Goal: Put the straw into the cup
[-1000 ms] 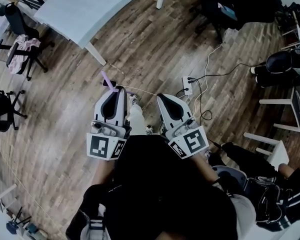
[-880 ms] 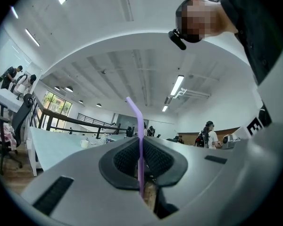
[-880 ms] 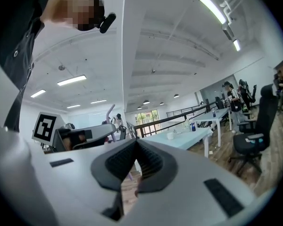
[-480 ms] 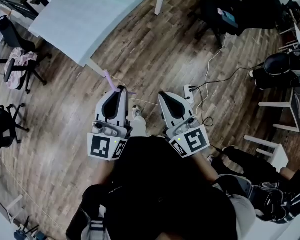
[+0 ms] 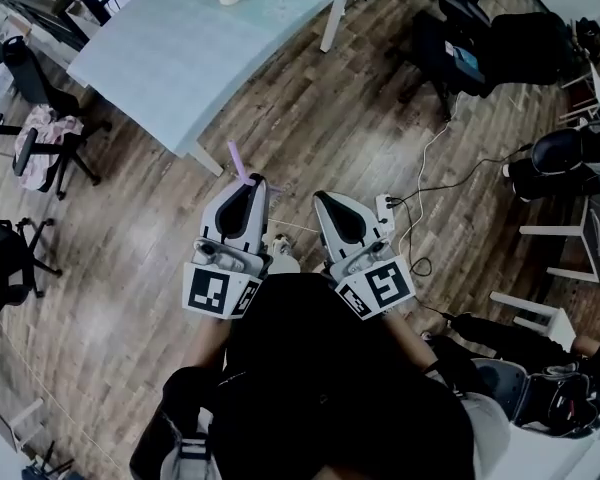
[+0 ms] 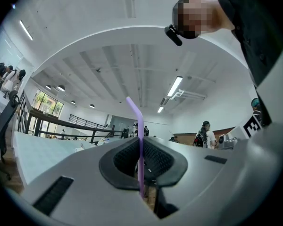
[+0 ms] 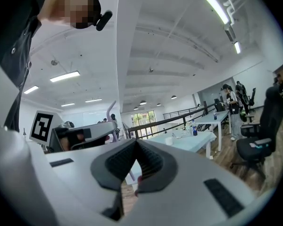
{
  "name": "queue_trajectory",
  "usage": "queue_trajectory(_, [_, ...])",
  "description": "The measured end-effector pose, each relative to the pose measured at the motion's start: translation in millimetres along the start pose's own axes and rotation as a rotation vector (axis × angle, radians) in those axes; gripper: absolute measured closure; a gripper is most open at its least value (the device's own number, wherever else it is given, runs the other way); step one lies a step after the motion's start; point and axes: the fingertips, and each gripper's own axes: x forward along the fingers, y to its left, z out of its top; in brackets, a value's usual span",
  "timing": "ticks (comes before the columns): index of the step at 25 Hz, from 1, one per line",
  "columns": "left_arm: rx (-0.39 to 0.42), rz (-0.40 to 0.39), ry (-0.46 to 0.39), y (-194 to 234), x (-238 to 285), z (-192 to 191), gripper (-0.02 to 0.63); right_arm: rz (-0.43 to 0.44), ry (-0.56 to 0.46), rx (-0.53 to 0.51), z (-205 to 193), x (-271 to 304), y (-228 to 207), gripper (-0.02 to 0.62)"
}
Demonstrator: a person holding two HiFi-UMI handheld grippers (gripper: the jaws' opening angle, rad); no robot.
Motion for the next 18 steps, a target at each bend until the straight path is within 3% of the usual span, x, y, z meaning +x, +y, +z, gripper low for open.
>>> queue_trajectory(18, [-0.009, 0.043, -0.035, 27.2, 3.5, 11.4, 0.575, 0.021, -0.011, -0.044, 13.9, 29.2, -0.8, 0.588])
